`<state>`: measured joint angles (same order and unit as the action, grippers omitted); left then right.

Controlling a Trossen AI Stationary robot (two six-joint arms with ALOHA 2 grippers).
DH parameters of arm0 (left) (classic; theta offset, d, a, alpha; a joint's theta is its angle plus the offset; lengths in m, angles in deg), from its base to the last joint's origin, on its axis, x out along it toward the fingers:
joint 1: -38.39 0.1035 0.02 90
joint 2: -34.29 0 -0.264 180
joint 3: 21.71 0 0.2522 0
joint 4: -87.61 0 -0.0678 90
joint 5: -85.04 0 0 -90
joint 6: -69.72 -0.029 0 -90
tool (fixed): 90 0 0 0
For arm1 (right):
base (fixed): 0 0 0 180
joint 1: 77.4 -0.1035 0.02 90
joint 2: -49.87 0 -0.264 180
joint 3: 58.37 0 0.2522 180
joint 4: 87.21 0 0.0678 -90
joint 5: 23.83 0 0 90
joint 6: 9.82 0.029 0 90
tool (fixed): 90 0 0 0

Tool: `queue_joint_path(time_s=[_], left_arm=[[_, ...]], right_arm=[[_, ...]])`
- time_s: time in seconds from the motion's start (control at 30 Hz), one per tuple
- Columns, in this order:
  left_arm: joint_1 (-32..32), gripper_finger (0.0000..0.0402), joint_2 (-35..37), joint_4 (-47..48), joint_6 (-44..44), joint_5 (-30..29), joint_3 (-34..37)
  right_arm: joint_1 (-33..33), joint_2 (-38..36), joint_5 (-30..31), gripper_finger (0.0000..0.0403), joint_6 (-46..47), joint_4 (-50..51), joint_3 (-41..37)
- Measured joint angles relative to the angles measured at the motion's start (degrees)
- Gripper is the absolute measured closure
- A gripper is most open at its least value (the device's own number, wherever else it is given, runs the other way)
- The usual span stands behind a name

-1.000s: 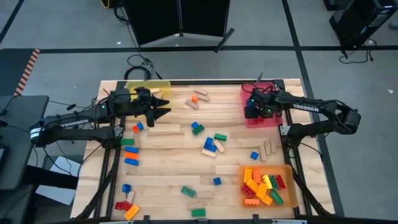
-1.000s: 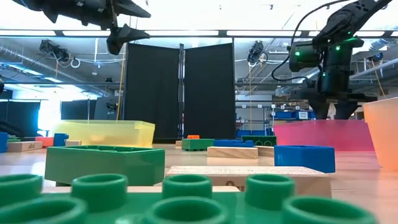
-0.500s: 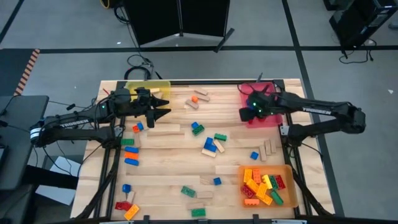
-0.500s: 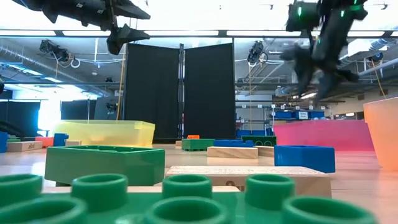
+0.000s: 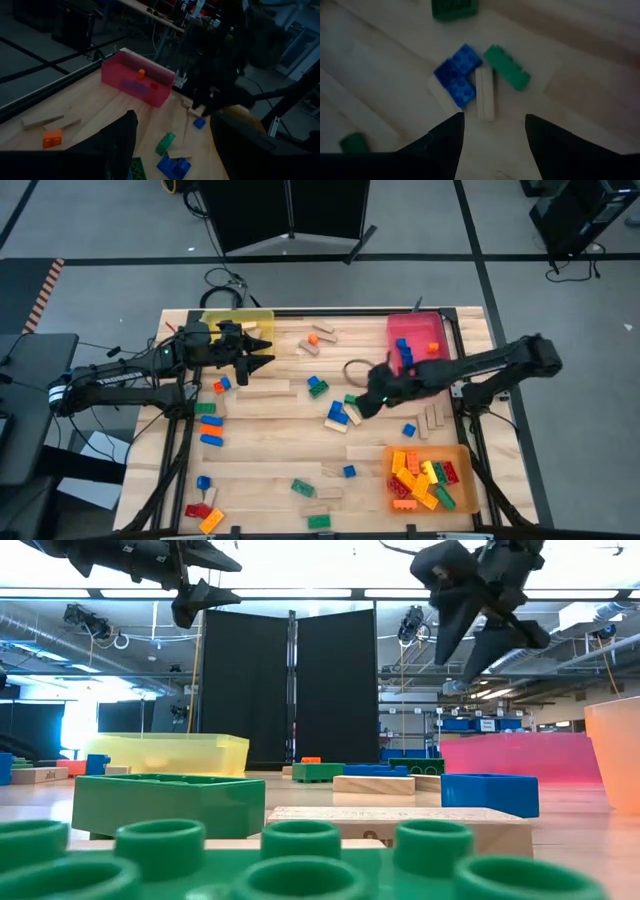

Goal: Sort blocks by size

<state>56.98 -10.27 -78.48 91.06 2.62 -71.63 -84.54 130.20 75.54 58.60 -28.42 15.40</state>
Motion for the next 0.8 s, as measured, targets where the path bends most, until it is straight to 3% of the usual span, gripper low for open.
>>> queue_joint_path(time_s=[0.23,0.43,0.8], left_arm=[[0.00,0.0145,0.00,0.00,-0.04,0.02,0.00],[-0.01,0.0145,0.00,0.02,-0.04,0.15,0.00],[-0.02,0.0145,0.00,0.09,-0.03,0.17,0.00]], right_arm=[[-2.22,11.75,-3.90,0.0179,-0.90,-0.93,2.96],[-2.64,17.64,-7.02,0.0167,-1.05,-4.76,3.02],[-2.44,26.64,-6.07,0.0132,-3.04,-8.47,3.39]])
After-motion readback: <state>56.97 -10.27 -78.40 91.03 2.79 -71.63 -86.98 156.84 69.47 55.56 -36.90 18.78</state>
